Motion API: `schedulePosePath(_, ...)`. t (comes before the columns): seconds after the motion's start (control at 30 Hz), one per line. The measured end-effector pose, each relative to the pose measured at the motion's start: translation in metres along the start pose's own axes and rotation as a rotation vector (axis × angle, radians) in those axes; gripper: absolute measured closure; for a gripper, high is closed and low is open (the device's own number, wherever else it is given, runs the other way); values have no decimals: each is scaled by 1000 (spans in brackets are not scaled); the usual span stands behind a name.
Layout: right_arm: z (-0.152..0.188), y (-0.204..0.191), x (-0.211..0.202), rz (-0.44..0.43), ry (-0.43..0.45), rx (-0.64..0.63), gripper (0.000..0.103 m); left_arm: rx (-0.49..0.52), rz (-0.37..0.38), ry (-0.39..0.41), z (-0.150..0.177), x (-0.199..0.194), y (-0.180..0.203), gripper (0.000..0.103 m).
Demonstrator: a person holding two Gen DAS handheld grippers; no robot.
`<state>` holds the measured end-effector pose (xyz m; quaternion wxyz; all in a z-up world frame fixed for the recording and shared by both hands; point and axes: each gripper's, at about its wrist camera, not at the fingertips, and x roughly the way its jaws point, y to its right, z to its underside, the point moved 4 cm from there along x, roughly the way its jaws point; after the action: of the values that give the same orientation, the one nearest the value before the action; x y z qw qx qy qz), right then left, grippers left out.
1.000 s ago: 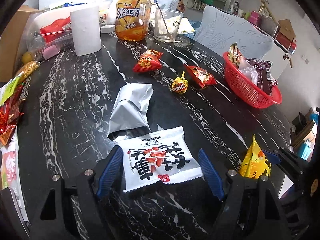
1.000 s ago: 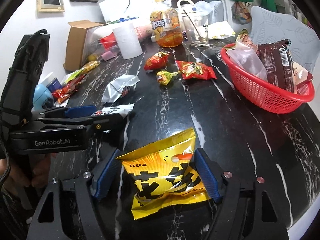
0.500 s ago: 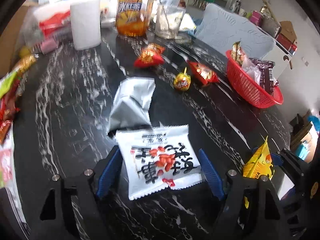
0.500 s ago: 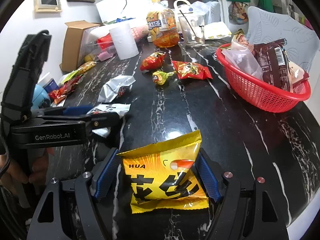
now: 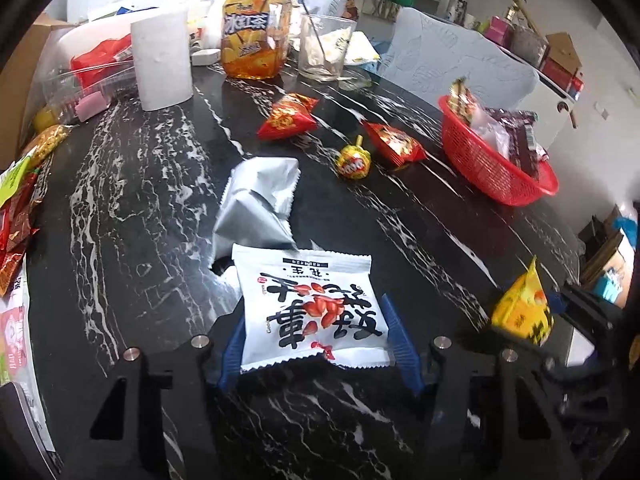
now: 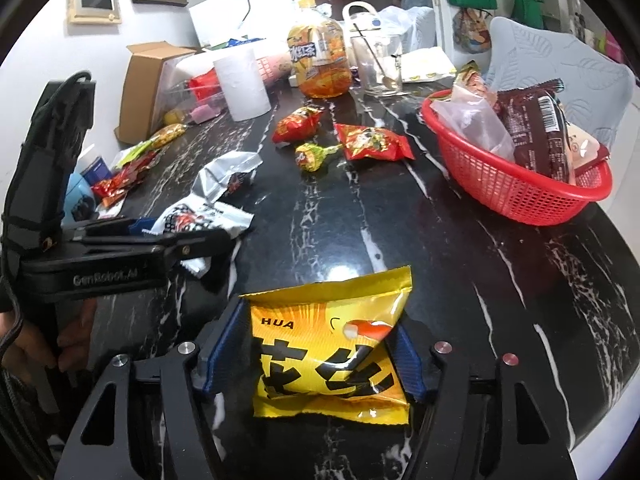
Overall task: Organize snacks
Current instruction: 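Grasp the white peanut pack with the left tool while the right tool grasps the yellow HUA bag, then lift both held packs and carry them over the red mesh basket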
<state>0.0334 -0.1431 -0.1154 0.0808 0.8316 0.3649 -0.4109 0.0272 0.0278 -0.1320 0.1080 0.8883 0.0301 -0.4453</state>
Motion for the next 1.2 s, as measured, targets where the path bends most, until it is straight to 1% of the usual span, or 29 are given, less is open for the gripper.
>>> schedulePosePath(0.1,-1,5,-2,-1,1,20,39,10,45,-27,4,-3,7,42)
schedulePosePath(0.17,-1,7,-3,1,-3,24,39,34,80,-51,8,-5,15,43)
schedulePosePath(0.33,-1,18,-7,-7,-17,47,39,88,109,-86,18,-9,32,43)
schedulePosePath(0.43,1,27,-11,-2,-19,74,39,129,100,-91,22,-9,42,42)
schedulePosePath(0.5,2,31,-14,20,-18,80,39,152,71,-81,20,-7,45,42)
schedulePosePath(0.6,4,33,-16,39,-19,76,38,159,32,-77,16,-1,46,42)
schedulePosePath(0.7,5,37,-18,47,-25,92,37,155,21,-75,13,1,46,42)
schedulePosePath(0.73,6,38,-19,46,-27,98,35,156,19,-75,12,1,45,41)
schedulePosePath(0.77,6,40,-20,49,-33,111,29,160,14,-76,11,3,46,41)
schedulePosePath(0.83,6,43,-21,60,-43,122,20,176,-3,-80,10,6,47,38)
schedulePosePath(0.93,8,45,-24,76,-49,126,20,203,-27,-82,11,8,51,32)
schedulePosePath(0.97,9,45,-24,83,-51,122,20,202,-24,-82,11,9,51,30)
schedulePosePath(1.07,11,44,-26,99,-59,110,20,209,-20,-78,10,9,50,30)
schedulePosePath(1.2,14,39,-27,90,-60,103,20,222,-6,-75,10,8,51,30)
